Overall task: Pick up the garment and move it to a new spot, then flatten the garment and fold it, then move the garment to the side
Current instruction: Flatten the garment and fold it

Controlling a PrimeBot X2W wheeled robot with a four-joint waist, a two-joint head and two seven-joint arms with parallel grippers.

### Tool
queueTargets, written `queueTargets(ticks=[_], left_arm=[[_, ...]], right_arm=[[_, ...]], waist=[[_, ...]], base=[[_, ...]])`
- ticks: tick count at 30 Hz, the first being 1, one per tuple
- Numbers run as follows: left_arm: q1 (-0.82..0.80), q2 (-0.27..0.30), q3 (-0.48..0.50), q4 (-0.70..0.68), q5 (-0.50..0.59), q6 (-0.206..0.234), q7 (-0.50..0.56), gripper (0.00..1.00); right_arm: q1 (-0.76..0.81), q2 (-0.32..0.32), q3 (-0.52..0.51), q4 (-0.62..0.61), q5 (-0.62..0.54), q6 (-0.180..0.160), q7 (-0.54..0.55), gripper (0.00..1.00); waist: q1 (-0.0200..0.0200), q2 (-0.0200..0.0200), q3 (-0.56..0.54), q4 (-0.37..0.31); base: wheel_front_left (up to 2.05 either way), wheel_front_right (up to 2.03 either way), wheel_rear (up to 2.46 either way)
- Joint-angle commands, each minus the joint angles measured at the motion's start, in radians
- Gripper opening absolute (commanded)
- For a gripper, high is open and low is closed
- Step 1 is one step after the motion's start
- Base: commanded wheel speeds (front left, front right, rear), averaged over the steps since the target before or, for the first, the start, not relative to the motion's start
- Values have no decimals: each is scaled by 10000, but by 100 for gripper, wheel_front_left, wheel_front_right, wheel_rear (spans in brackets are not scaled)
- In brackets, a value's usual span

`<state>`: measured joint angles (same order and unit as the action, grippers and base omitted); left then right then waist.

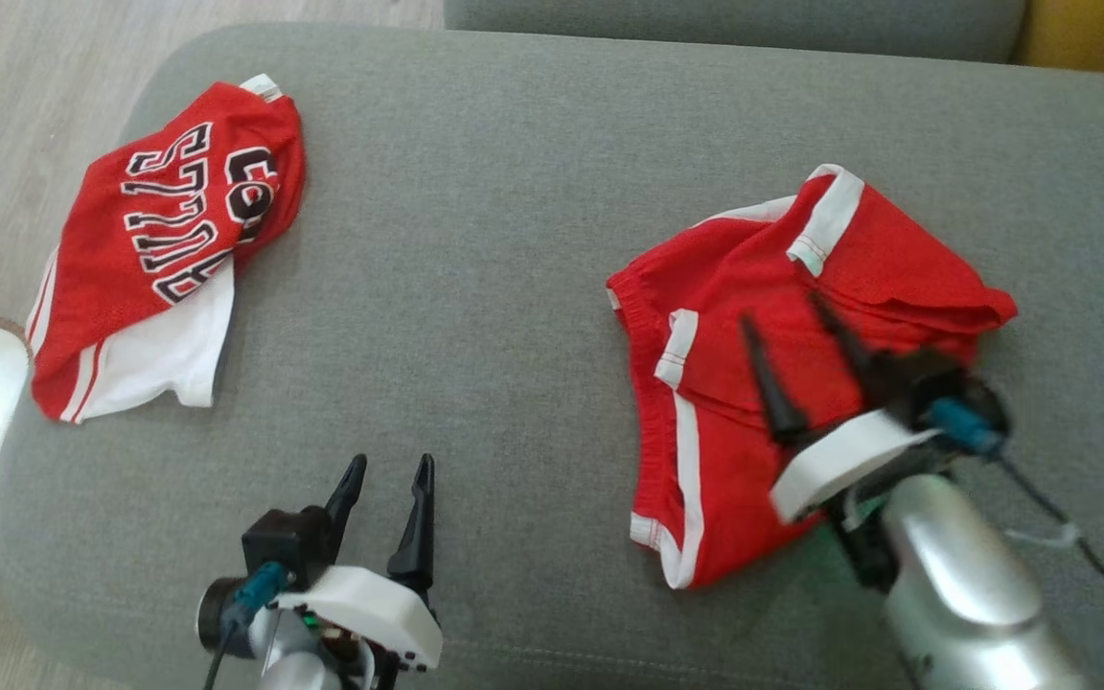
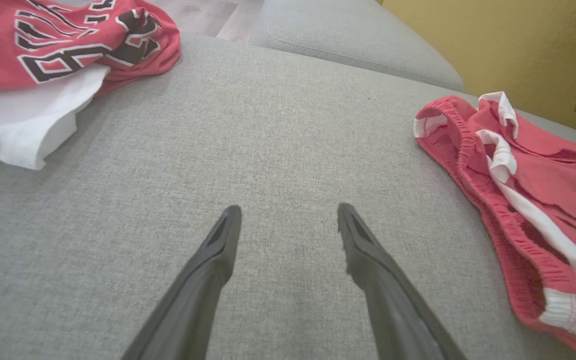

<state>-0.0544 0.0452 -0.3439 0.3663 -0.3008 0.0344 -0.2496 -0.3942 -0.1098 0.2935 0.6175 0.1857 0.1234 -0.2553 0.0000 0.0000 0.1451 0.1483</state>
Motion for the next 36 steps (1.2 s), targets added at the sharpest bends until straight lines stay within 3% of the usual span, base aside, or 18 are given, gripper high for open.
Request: queueTargets(ticks=[1, 8, 16, 20, 22, 29, 30, 31, 32, 33, 34, 36], left_arm=[[-260, 51, 235, -238, -39, 3, -122, 100], [-195, 51, 125, -218, -118, 30, -122, 100], [-167, 51, 126, -212, -166, 65, -122, 100], [-194, 51, 88, -206, -192, 83, -122, 100], [-228, 51, 67, -202, -211, 90, -122, 100], [-310, 51, 6, -179, -281, 98, -122, 100], [-315, 51, -5, -172, -296, 98, -122, 100], [-321, 51, -15, -165, -308, 97, -122, 100], [-328, 51, -24, -160, -320, 95, -122, 100], [-332, 51, -31, -155, -329, 95, -122, 100], [-334, 51, -35, -153, -336, 97, -122, 100], [-338, 51, -42, -150, -352, 104, -122, 100]], right_arm=[[-86, 38, 726, -142, 278, 73, -65, 100], [-425, -37, 2188, 643, 918, 73, -65, 100], [-618, -15, 2238, 1045, 307, 73, -65, 100], [-700, 97, 2114, 1315, -17, 73, -65, 82], [-744, 143, 2054, 1354, -143, 73, -65, 78], [-835, 242, 1977, 1387, -505, 73, -65, 75], [-837, 256, 1969, 1408, -543, 73, -65, 72], [-837, 271, 1958, 1426, -571, 73, -65, 61], [-839, 285, 1952, 1441, -597, 73, -65, 42], [-843, 297, 1957, 1458, -622, 73, -65, 17], [-849, 307, 1960, 1475, -642, 73, -65, 0], [-870, 322, 1916, 1478, -652, 73, -65, 0]], waist=[[0, 0, -5, 77], [0, 0, 69, 387], [0, 0, 159, 517], [0, 0, 224, 538], [0, 0, 261, 546], [0, 0, 345, 580], [0, 0, 351, 589], [0, 0, 359, 601], [0, 0, 365, 613], [0, 0, 370, 622], [0, 0, 378, 629], [0, 0, 393, 635]], base=[[0, 0, 0], [0, 0, 0], [0, 0, 0], [0, 0, 0], [0, 0, 0], [0, 0, 0], [0, 0, 0], [0, 0, 0], [0, 0, 0], [0, 0, 0], [0, 0, 0], [0, 0, 0]])
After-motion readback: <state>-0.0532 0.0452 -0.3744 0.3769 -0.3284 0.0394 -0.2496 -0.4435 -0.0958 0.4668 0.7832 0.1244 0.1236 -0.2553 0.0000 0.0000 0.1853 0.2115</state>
